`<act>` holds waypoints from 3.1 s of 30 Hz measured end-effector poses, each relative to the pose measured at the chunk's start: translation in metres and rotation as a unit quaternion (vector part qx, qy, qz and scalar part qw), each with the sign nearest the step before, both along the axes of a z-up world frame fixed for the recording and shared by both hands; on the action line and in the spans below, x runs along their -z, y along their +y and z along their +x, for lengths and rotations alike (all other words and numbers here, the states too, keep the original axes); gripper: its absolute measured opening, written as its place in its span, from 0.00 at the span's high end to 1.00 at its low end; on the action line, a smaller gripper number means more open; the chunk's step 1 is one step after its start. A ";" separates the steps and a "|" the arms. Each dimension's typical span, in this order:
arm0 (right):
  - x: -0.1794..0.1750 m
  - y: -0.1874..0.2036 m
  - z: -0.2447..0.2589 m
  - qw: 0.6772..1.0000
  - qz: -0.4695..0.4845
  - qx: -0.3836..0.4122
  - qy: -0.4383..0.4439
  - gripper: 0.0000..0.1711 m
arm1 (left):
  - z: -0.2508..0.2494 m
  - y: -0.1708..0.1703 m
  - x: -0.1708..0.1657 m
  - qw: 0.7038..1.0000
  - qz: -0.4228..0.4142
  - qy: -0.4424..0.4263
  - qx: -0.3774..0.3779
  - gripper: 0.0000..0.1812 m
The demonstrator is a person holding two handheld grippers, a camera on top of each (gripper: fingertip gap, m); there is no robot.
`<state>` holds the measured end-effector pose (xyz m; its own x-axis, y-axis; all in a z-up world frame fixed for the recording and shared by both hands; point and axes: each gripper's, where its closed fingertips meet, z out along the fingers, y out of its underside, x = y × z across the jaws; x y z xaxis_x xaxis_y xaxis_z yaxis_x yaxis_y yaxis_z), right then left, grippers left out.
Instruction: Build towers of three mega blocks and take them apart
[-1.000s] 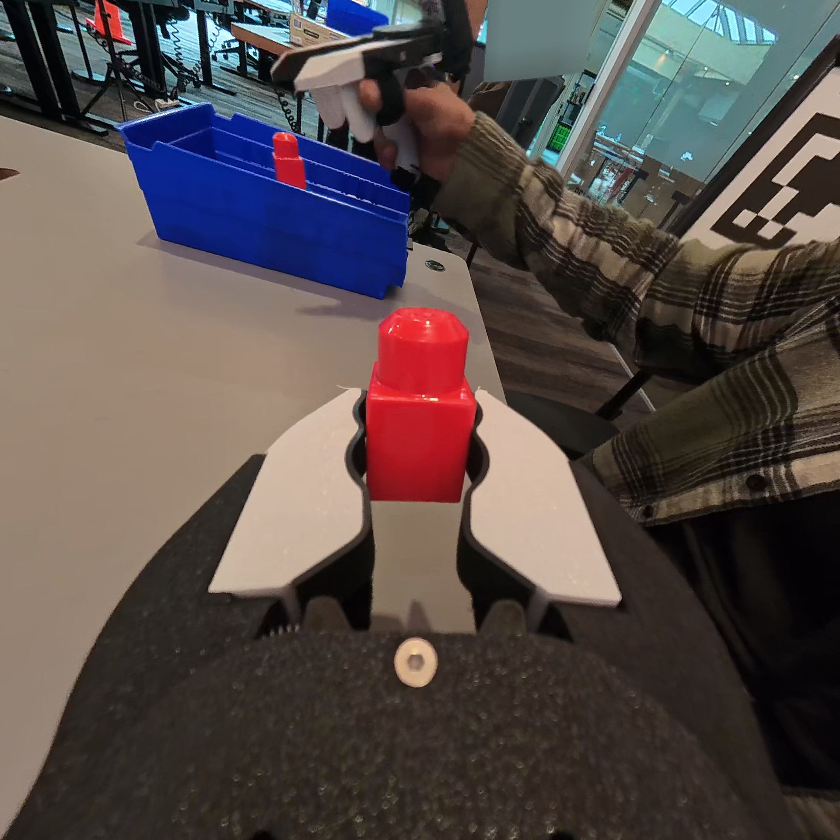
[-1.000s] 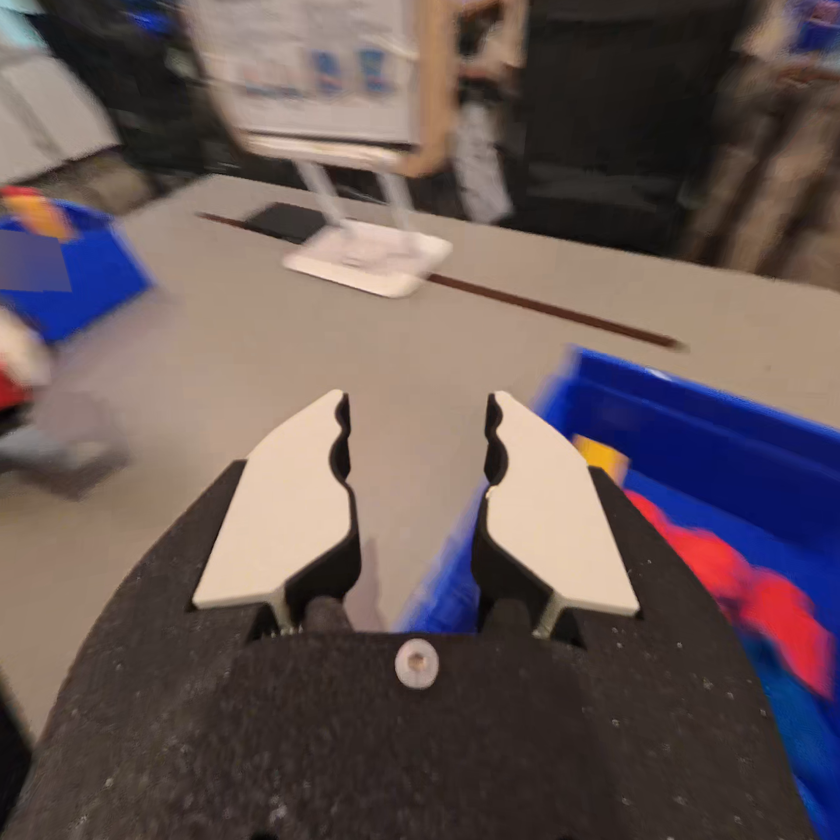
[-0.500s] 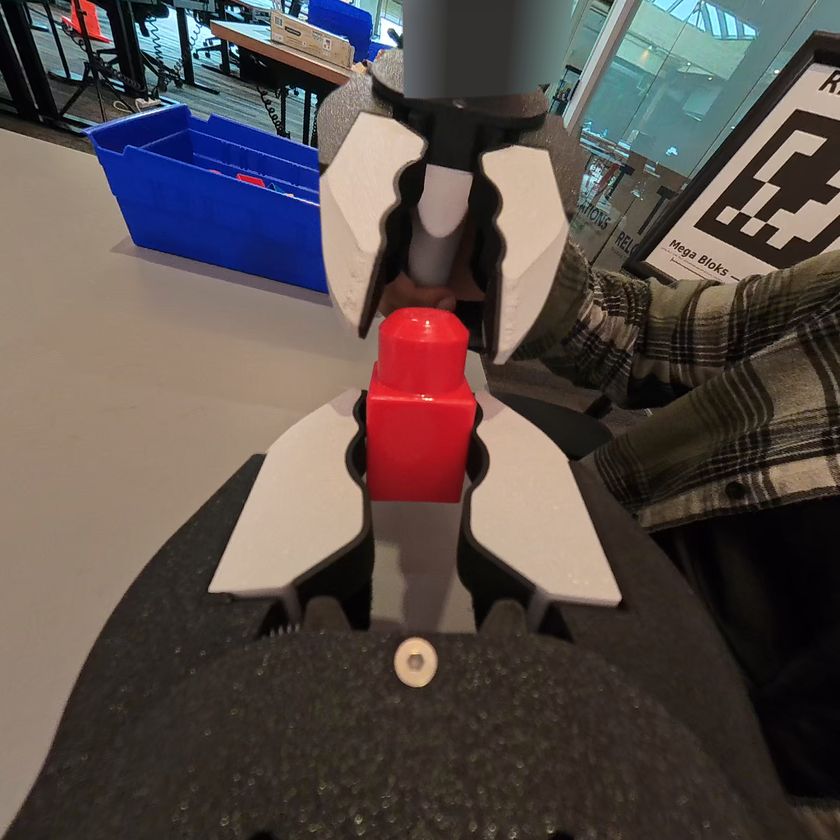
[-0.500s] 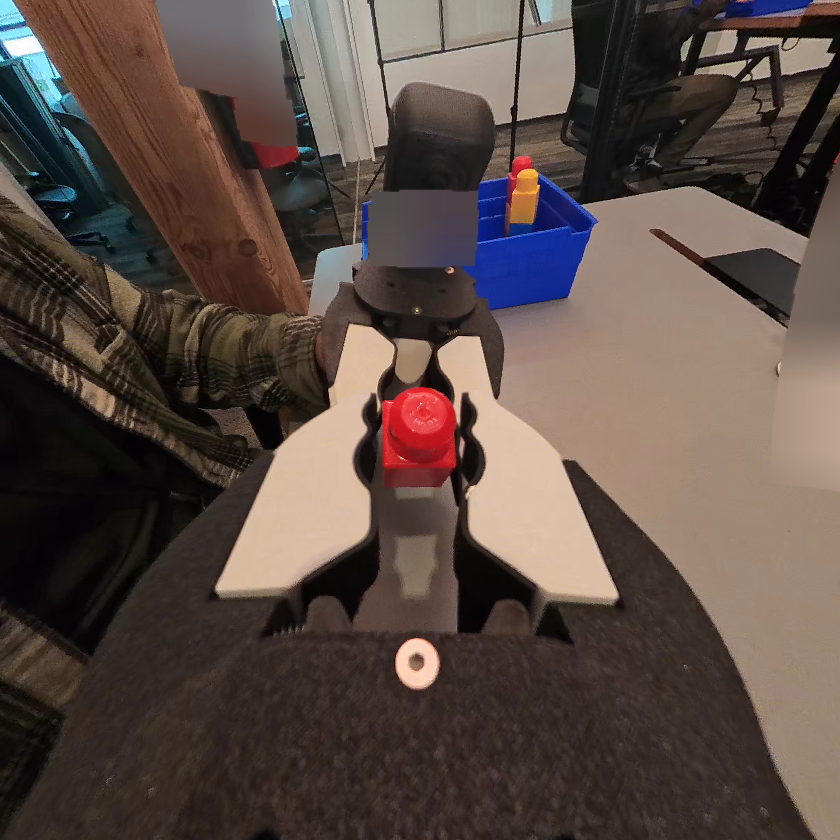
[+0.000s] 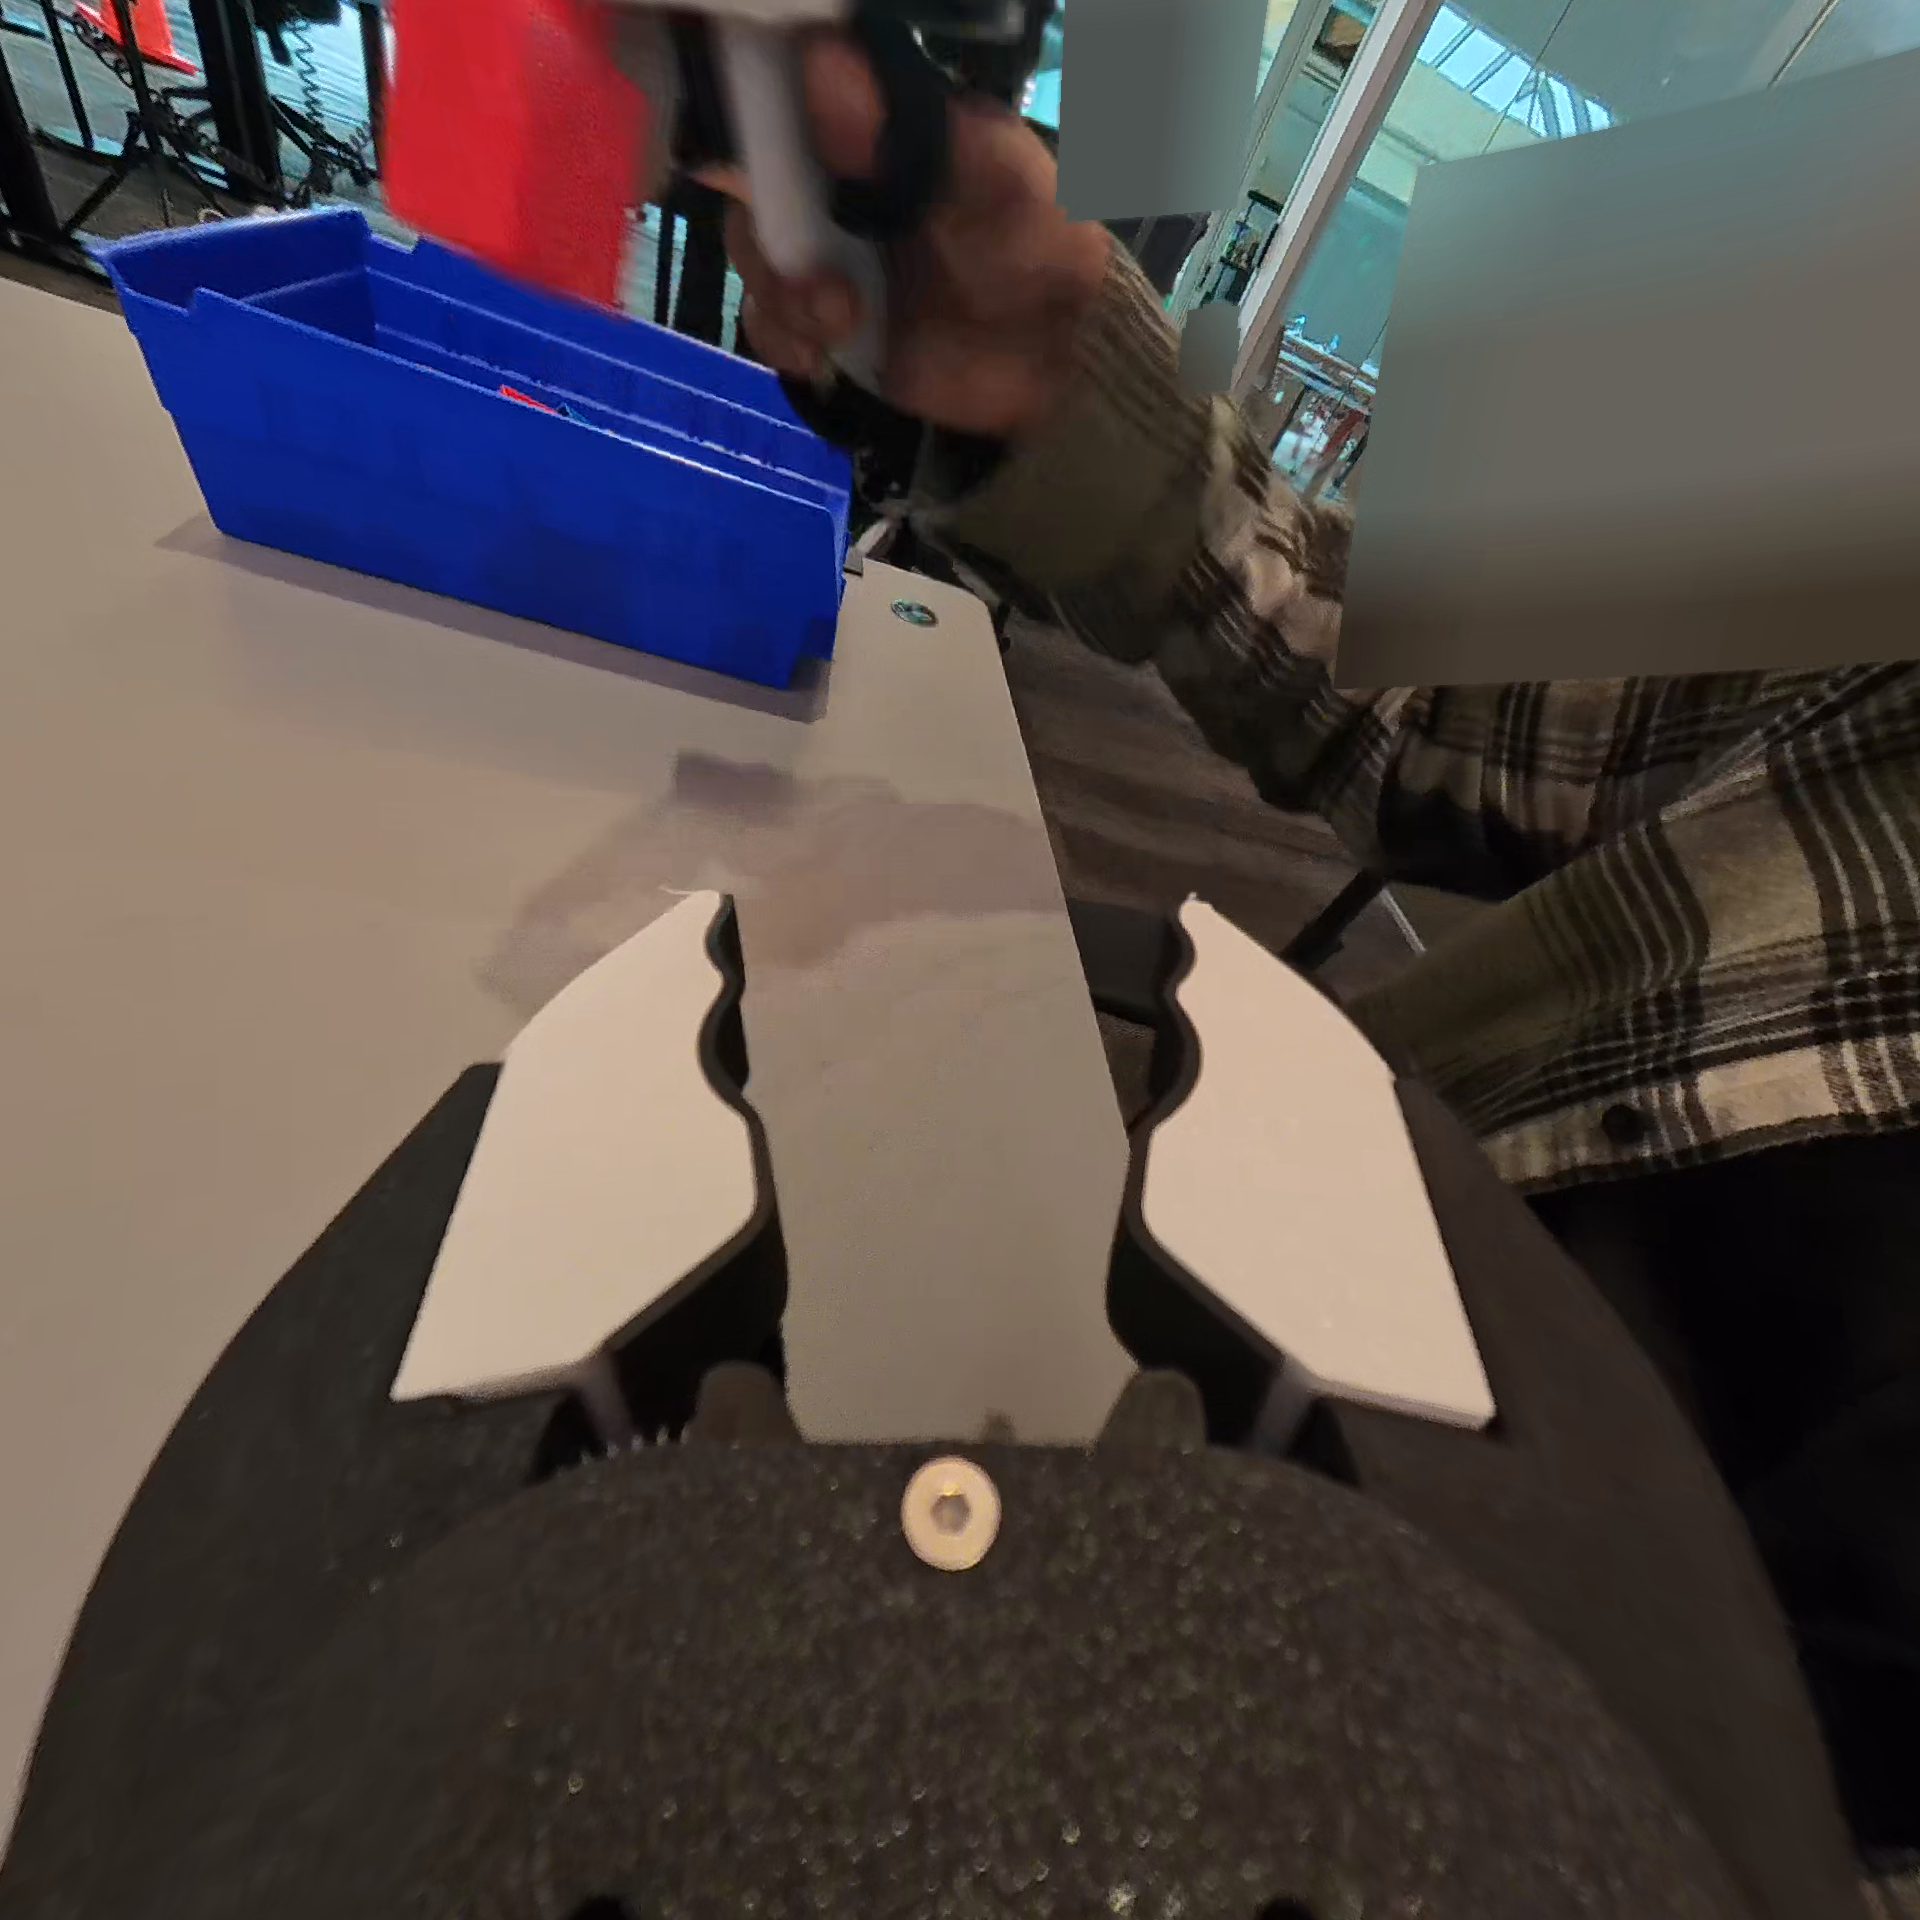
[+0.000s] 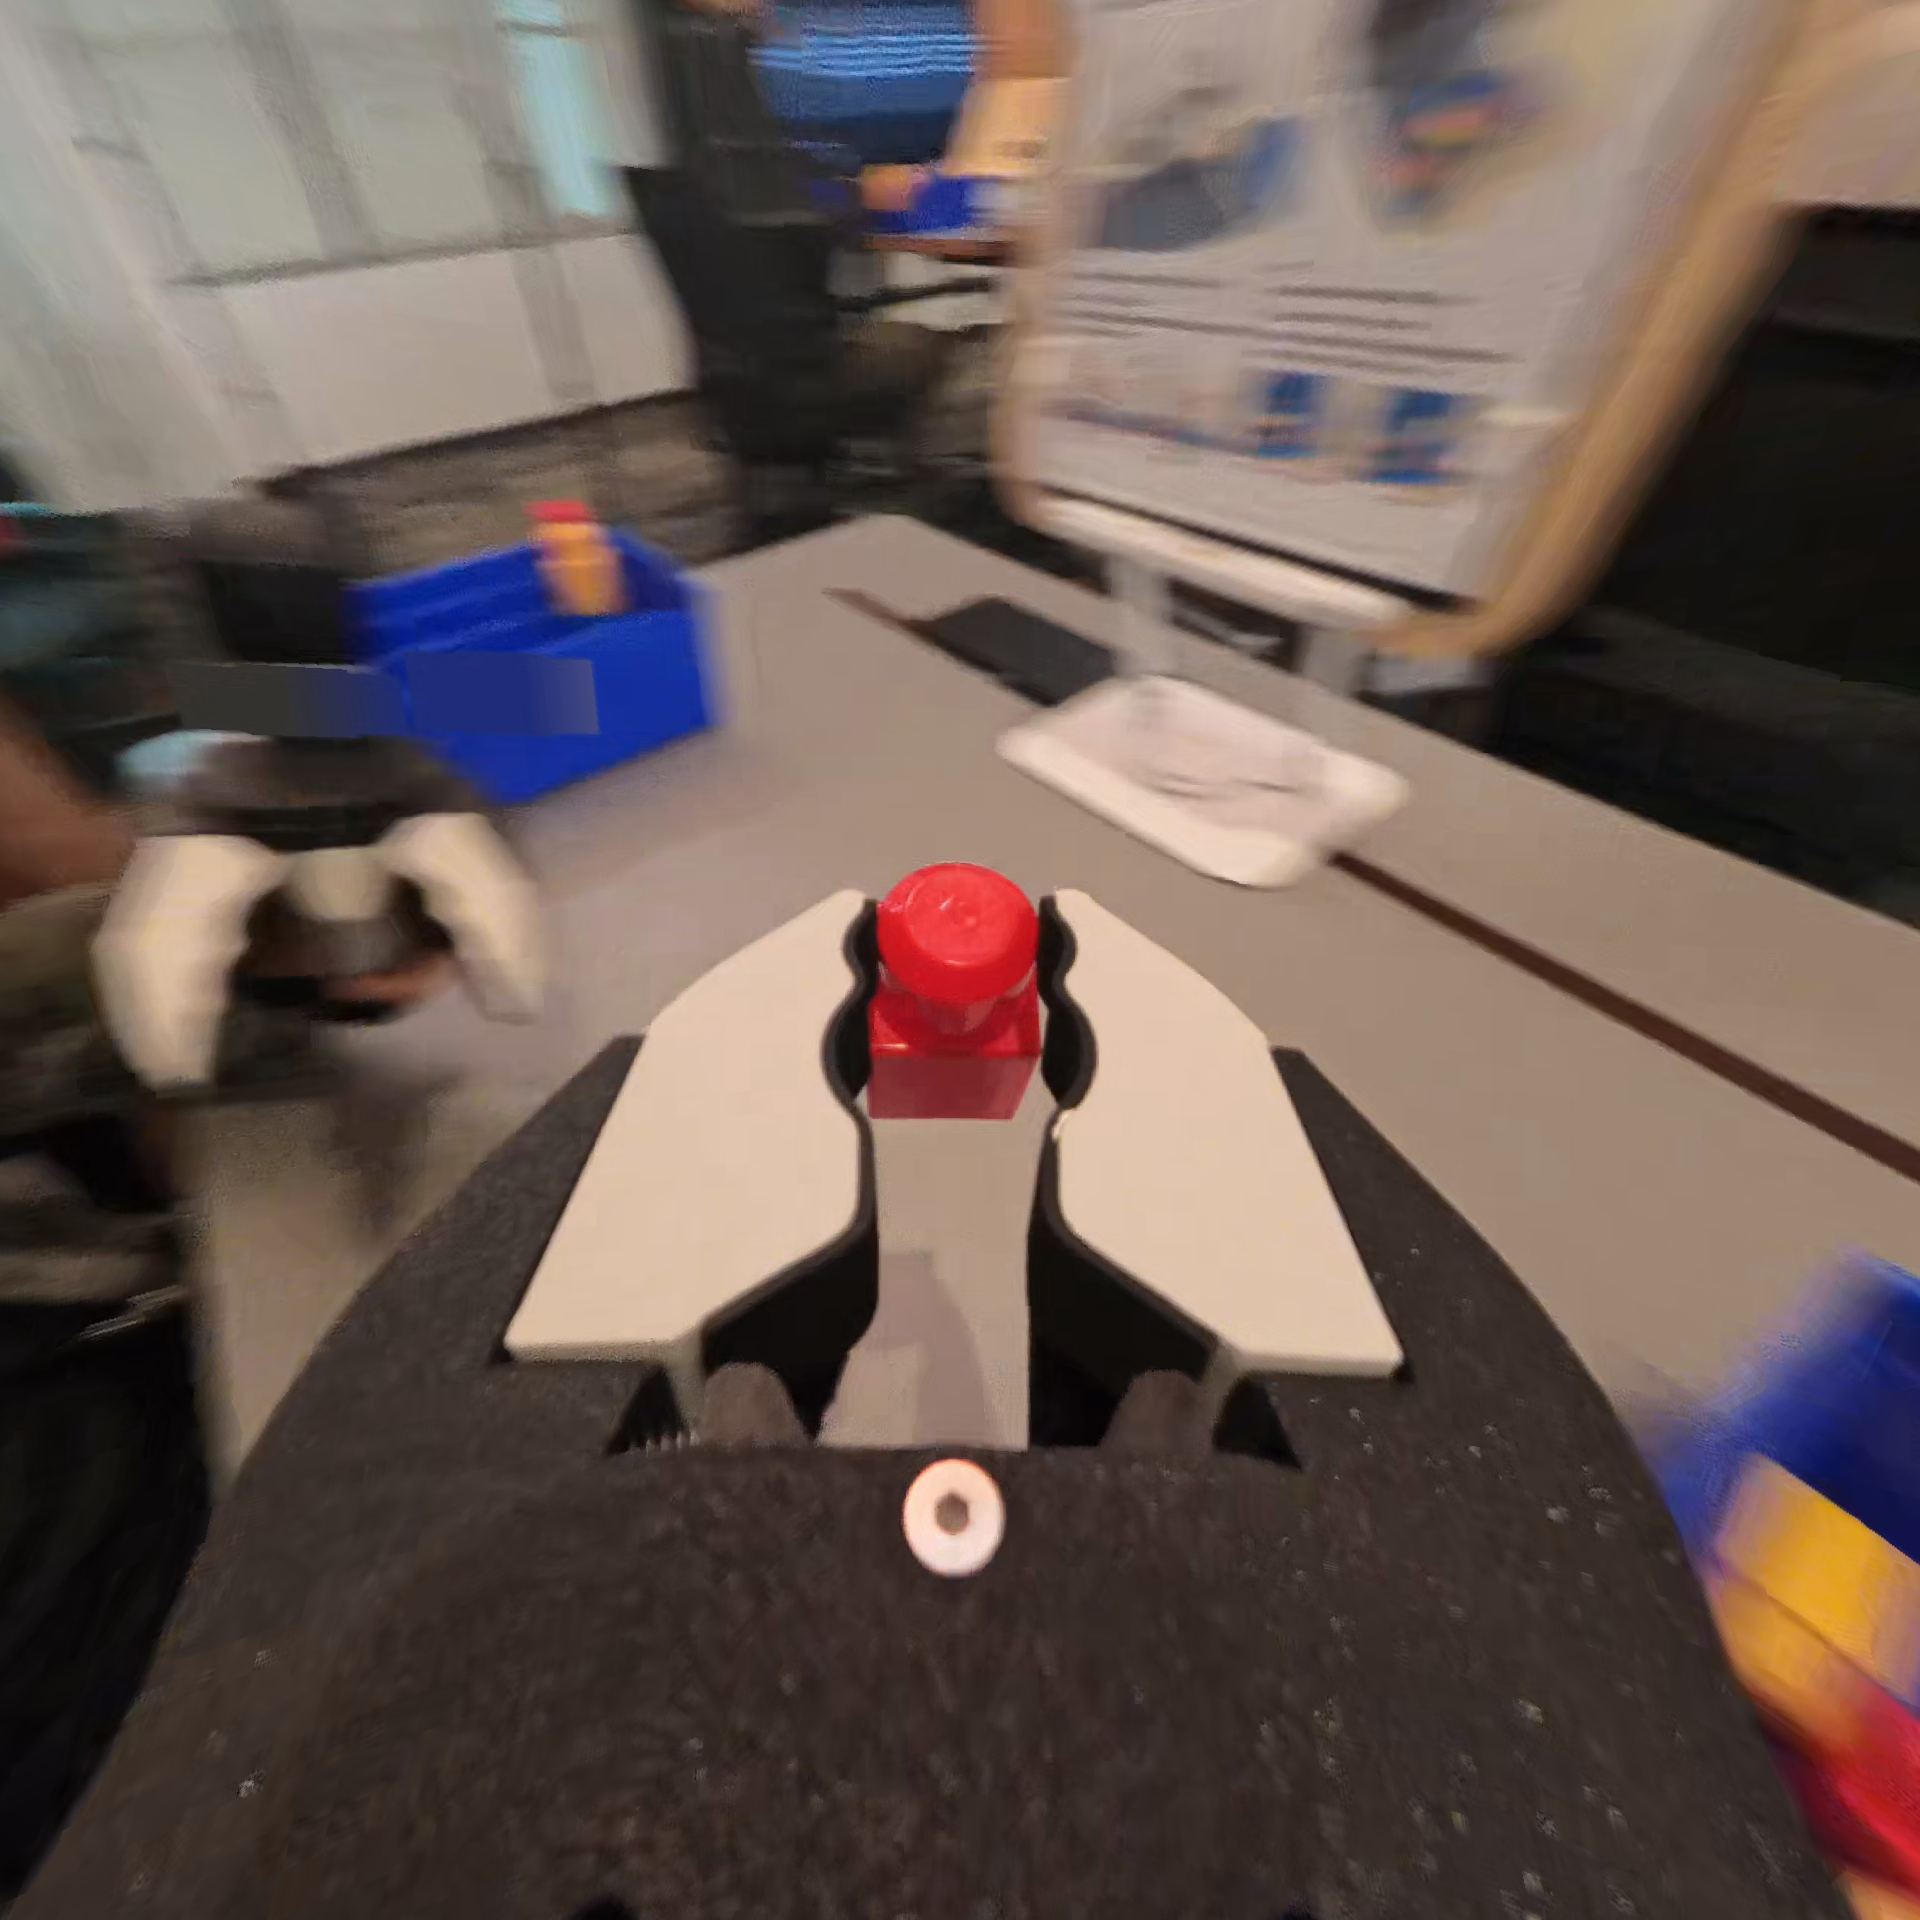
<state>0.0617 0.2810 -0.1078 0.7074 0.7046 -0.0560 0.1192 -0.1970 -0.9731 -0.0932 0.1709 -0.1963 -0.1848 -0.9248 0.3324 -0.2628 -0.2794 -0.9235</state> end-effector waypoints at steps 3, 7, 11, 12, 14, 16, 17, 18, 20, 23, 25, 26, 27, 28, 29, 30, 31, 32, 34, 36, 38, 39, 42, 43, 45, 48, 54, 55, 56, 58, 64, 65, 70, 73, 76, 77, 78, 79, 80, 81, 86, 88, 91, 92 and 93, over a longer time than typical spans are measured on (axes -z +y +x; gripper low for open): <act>0.016 0.042 0.136 0.979 -0.015 0.188 -0.075 0.83 | -0.008 -0.008 0.001 1.000 0.001 0.000 0.000 0.58; 0.055 0.076 0.223 0.955 -0.072 0.283 -0.055 0.83 | -0.012 -0.013 0.002 1.000 0.002 0.007 -0.005 0.57; 0.098 0.101 0.242 0.943 -0.119 0.307 -0.045 0.83 | -0.017 -0.012 0.004 1.000 0.003 0.022 -0.012 0.57; 0.105 0.104 0.242 0.942 -0.125 0.308 -0.047 0.83 | -0.019 -0.011 0.004 1.000 0.006 0.025 -0.015 0.58; 0.115 0.107 0.240 0.941 -0.137 0.304 -0.055 0.83 | -0.021 -0.009 0.005 0.999 0.008 0.029 -0.020 0.58; 0.115 0.104 0.236 0.943 -0.144 0.296 -0.055 0.76 | -0.023 -0.005 0.004 0.999 0.009 0.028 -0.029 0.58; 0.108 0.101 0.233 0.945 -0.138 0.291 -0.051 0.75 | -0.023 -0.002 0.003 0.999 0.008 0.025 -0.034 0.58; 0.099 0.097 0.229 0.949 -0.126 0.285 -0.046 0.74 | -0.025 0.000 0.003 0.999 0.007 0.023 -0.039 0.58; 0.078 0.085 0.215 0.957 -0.109 0.268 -0.035 0.69 | -0.029 0.007 0.003 0.998 0.011 0.022 -0.055 0.58; 0.052 0.057 0.180 0.970 -0.084 0.224 -0.035 0.64 | -0.044 0.020 0.000 0.996 0.014 0.026 -0.089 0.59; 0.036 0.035 0.147 0.980 -0.058 0.188 -0.030 0.64 | -0.061 0.031 -0.005 0.992 0.020 0.029 -0.119 0.59; 0.029 0.024 0.130 0.984 -0.044 0.171 -0.027 0.64 | -0.072 0.038 -0.009 0.990 0.027 0.031 -0.138 0.59; 0.025 0.013 0.113 0.987 -0.032 0.158 -0.025 0.64 | -0.085 0.045 -0.015 0.986 0.034 0.034 -0.162 0.60; 0.024 0.004 0.097 0.989 -0.026 0.146 -0.026 0.63 | -0.099 0.054 -0.021 0.981 0.042 0.037 -0.186 0.60; 0.024 -0.005 0.080 0.991 -0.025 0.130 -0.025 0.63 | -0.116 0.062 -0.029 0.975 0.051 0.041 -0.213 0.60; 0.025 -0.014 0.062 0.993 -0.020 0.111 -0.019 0.64 | -0.135 0.071 -0.037 0.967 0.060 0.045 -0.242 0.60; 0.026 -0.021 0.045 0.996 -0.015 0.092 -0.015 0.64 | -0.156 0.081 -0.047 0.958 0.072 0.049 -0.275 0.61; 0.029 -0.028 0.028 0.997 -0.013 0.074 -0.014 0.64 | -0.180 0.092 -0.056 0.945 0.084 0.055 -0.310 0.61; 0.036 -0.036 0.000 0.999 -0.014 0.048 -0.012 0.63 | -0.234 0.118 -0.069 0.912 0.102 0.075 -0.390 0.61; 0.041 -0.042 -0.023 1.000 -0.008 0.027 0.002 0.62 | -0.289 0.143 -0.074 0.877 0.107 0.093 -0.458 0.61; 0.043 -0.048 -0.044 1.000 0.000 0.002 0.015 0.63 | -0.335 0.165 -0.066 0.851 0.100 0.107 -0.505 0.62; 0.042 -0.050 -0.053 1.000 0.009 -0.009 0.024 0.63 | -0.353 0.173 -0.058 0.845 0.089 0.113 -0.515 0.62; 0.039 -0.058 -0.071 0.998 0.021 -0.033 0.055 0.63 | -0.385 0.196 -0.026 0.836 0.047 0.122 -0.533 0.63; 0.039 -0.061 -0.075 0.997 0.025 -0.040 0.064 0.63 | -0.391 0.202 -0.014 0.833 0.035 0.129 -0.536 0.63; 0.039 -0.066 -0.081 0.996 0.027 -0.049 0.075 0.64 | -0.404 0.213 0.013 0.818 0.022 0.163 -0.552 0.61; 0.041 -0.072 -0.086 0.995 0.032 -0.055 0.081 0.64 | -0.415 0.223 0.043 0.796 0.011 0.204 -0.569 0.60; 0.043 -0.081 -0.088 0.994 0.037 -0.066 0.082 0.66 | -0.424 0.236 0.083 0.775 -0.006 0.266 -0.573 0.55; 0.043 -0.081 -0.088 0.994 0.038 -0.067 0.082 0.67 | -0.424 0.238 0.086 0.774 -0.004 0.274 -0.572 0.55; 0.044 -0.082 -0.088 0.993 0.036 -0.070 0.083 0.67 | -0.423 0.240 0.088 0.774 -0.003 0.278 -0.568 0.55; 0.046 -0.083 -0.089 0.993 0.032 -0.073 0.085 0.67 | -0.420 0.245 0.090 0.778 -0.001 0.282 -0.562 0.55; 0.049 -0.086 -0.091 0.992 0.029 -0.086 0.085 0.68 | -0.414 0.256 0.099 0.783 -0.004 0.294 -0.549 0.56; 0.050 -0.087 -0.091 0.992 0.028 -0.087 0.085 0.68 | -0.413 0.258 0.102 0.783 -0.007 0.297 -0.547 0.56; 0.049 -0.089 -0.093 0.991 0.030 -0.096 0.087 0.69 | -0.414 0.266 0.115 0.777 -0.025 0.307 -0.549 0.59; 0.051 -0.089 -0.095 0.991 0.027 -0.100 0.087 0.69 | -0.415 0.270 0.120 0.773 -0.027 0.316 -0.549 0.64; 0.051 -0.090 -0.096 0.990 0.026 -0.104 0.089 0.69 | -0.415 0.274 0.122 0.775 -0.032 0.316 -0.547 0.74; 0.052 -0.089 -0.096 0.990 0.025 -0.104 0.088 0.69 | -0.414 0.275 0.121 0.778 -0.034 0.310 -0.546 0.77; 0.053 -0.089 -0.096 0.991 0.023 -0.103 0.088 0.69 | -0.415 0.275 0.120 0.777 -0.038 0.304 -0.550 0.77; 0.054 -0.089 -0.095 0.991 0.022 -0.102 0.088 0.69 | -0.414 0.275 0.119 0.778 -0.043 0.298 -0.552 0.77; 0.055 -0.089 -0.095 0.991 0.020 -0.101 0.087 0.69 | -0.413 0.274 0.116 0.780 -0.047 0.290 -0.553 0.77; 0.056 -0.089 -0.095 0.991 0.019 -0.100 0.087 0.69 | -0.413 0.273 0.111 0.782 -0.047 0.283 -0.553 0.77; 0.061 -0.087 -0.093 0.992 0.012 -0.092 0.085 0.70 | -0.414 0.256 0.066 0.791 -0.012 0.269 -0.549 0.77; 0.063 -0.086 -0.094 0.992 0.007 -0.092 0.087 0.70 | -0.412 0.246 0.038 0.797 0.011 0.268 -0.541 0.77; 0.068 -0.084 -0.097 0.992 -0.003 -0.090 0.086 0.69 | -0.390 0.224 -0.009 0.817 0.046 0.265 -0.510 0.78; 0.070 -0.083 -0.100 0.992 -0.007 -0.090 0.084 0.69 | -0.377 0.215 -0.022 0.826 0.057 0.265 -0.494 0.78; 0.071 -0.081 -0.103 0.992 -0.011 -0.092 0.084 0.69 | -0.361 0.205 -0.034 0.837 0.067 0.264 -0.474 0.78</act>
